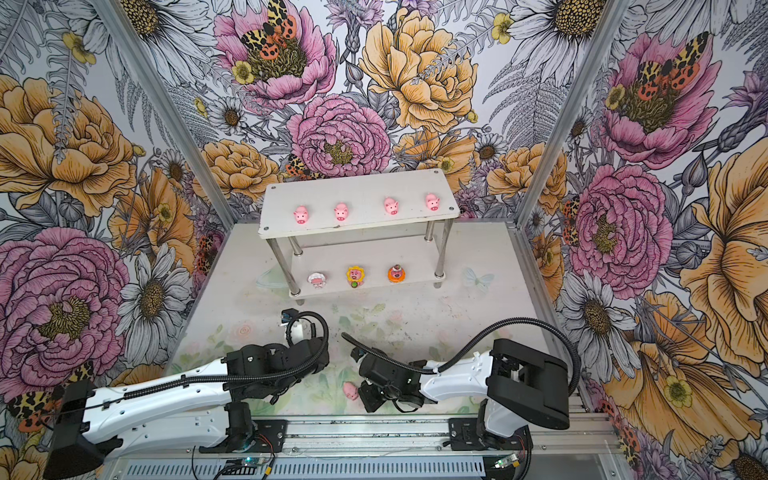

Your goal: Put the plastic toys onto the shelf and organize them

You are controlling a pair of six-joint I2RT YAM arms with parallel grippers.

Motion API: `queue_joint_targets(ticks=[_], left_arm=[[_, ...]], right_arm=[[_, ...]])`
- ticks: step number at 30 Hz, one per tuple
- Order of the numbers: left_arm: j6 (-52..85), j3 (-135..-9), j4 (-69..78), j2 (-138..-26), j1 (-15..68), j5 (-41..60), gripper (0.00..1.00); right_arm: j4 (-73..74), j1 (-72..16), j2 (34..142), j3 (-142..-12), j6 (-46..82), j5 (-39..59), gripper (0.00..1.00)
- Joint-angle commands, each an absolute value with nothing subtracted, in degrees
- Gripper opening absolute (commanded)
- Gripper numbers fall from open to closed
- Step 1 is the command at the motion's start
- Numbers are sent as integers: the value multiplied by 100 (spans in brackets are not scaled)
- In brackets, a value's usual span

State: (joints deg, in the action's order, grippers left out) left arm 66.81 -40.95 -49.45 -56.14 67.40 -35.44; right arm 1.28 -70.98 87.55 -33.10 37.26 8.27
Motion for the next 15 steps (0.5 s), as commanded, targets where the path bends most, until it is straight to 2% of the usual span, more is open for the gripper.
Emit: queue_joint_targets(ticks=[1, 7, 15], left_arm=[[6831, -4005, -4849, -5585, 6777, -3411, 73], [7117, -3827, -4851, -5759, 7047, -3140, 75], [8107, -3742, -4790, -6617, 8271, -3066, 79]], right_arm=[[127, -7271, 9193, -3536, 3749, 1125, 1], [-18, -7275, 9077, -3738, 3492, 1124, 1], [-291, -6745, 7383, -3073, 3321, 635, 2]])
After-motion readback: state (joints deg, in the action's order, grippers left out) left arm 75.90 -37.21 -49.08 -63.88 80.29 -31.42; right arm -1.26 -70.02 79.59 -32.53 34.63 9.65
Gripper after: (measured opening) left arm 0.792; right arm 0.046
